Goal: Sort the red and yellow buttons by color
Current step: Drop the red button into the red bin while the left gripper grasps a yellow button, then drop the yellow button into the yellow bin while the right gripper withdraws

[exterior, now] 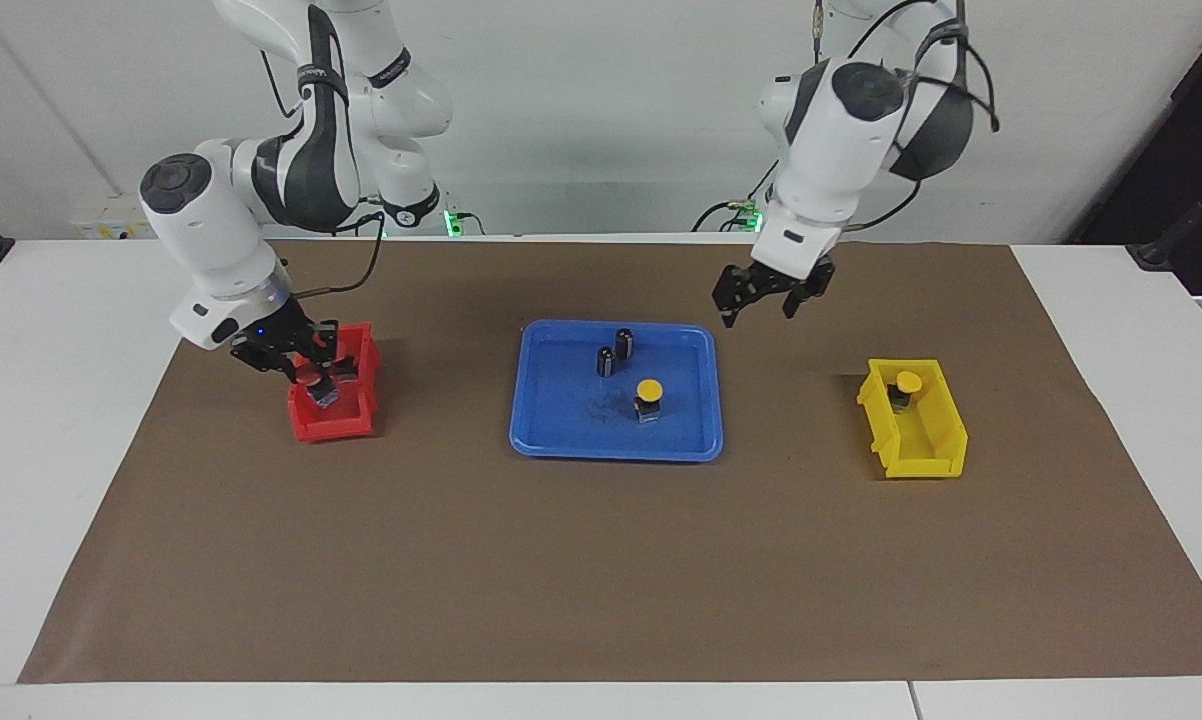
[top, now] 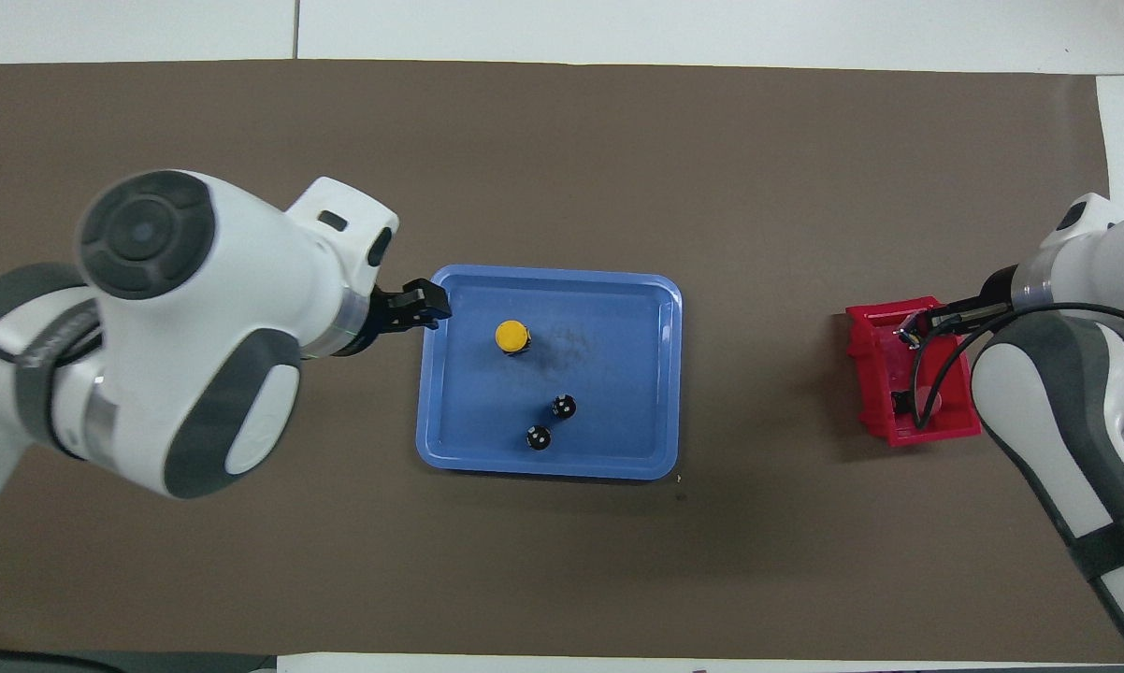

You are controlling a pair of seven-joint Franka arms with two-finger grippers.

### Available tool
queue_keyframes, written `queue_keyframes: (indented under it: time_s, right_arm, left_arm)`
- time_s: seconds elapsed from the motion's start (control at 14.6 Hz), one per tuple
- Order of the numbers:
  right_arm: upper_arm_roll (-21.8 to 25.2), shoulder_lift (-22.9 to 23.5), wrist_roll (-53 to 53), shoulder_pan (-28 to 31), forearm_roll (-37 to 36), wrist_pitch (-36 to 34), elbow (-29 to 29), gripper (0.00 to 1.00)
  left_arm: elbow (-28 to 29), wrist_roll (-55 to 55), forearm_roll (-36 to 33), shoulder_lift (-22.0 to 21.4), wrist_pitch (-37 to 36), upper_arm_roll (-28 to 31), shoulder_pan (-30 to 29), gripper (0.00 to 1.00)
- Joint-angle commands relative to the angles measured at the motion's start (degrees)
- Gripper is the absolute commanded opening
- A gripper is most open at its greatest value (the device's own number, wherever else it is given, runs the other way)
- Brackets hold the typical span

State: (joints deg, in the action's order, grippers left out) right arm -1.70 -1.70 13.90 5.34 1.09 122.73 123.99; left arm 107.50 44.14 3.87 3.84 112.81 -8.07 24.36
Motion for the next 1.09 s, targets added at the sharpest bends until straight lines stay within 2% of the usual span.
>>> queue_keyframes:
  time_s: [0.0,0.27,0.48,0.61,0.68,0.75,0.82,0.89,0.96,1.02]
  right_arm:
    - [-0.1,-3.5,0.7,0.5,0.9,3.0,6.0,0.2]
    - [-0.1,-3.2,0.6,0.8,0.9,9.4,10.6,0.2]
    - [-0.1,-1.6,0.5,0.7,0.9,13.2,11.6,0.2]
    - [-0.1,-1.6,0.4,0.6,0.9,13.6,11.8,0.23]
    - [-0.1,-1.6,0.7,0.6,0.9,13.5,11.8,0.34]
    - [-0.1,-1.6,0.7,0.7,0.9,13.1,11.7,0.51]
    - [-0.1,-1.6,0.7,0.7,0.8,12.5,11.1,0.77]
    - [-0.1,-1.5,0.7,0.7,0.8,10.9,9.9,0.86]
    - [-0.1,-0.9,0.6,0.7,0.8,7.5,6.8,1.0]
    - [-0.1,-0.4,0.3,0.6,0.8,2.8,2.5,1.0]
  left_arm:
    - [-3.3,12.8,-2.5,6.9,2.5,1.0,4.8,0.97]
    - [-4.0,19.2,-5.0,11.0,6.1,1.0,8.4,0.96]
    - [-7.6,19.6,-6.2,17.0,7.1,1.0,9.5,0.93]
    - [-7.6,19.6,-6.9,17.5,8.1,1.1,9.4,0.8]
    - [-7.5,19.6,-6.9,17.5,8.3,1.1,9.4,0.71]
    - [-7.5,19.6,-6.9,17.5,8.7,1.2,9.3,0.54]
    - [-7.5,19.6,-6.9,17.5,9.4,1.2,9.1,0.34]
    - [-7.4,19.5,-6.9,17.6,9.5,1.2,8.9,0.05]
    - [-7.4,19.3,-6.9,17.9,9.6,1.2,8.7,0.01]
    - [-7.9,19.4,-6.8,17.9,8.8,1.2,8.6,0.01]
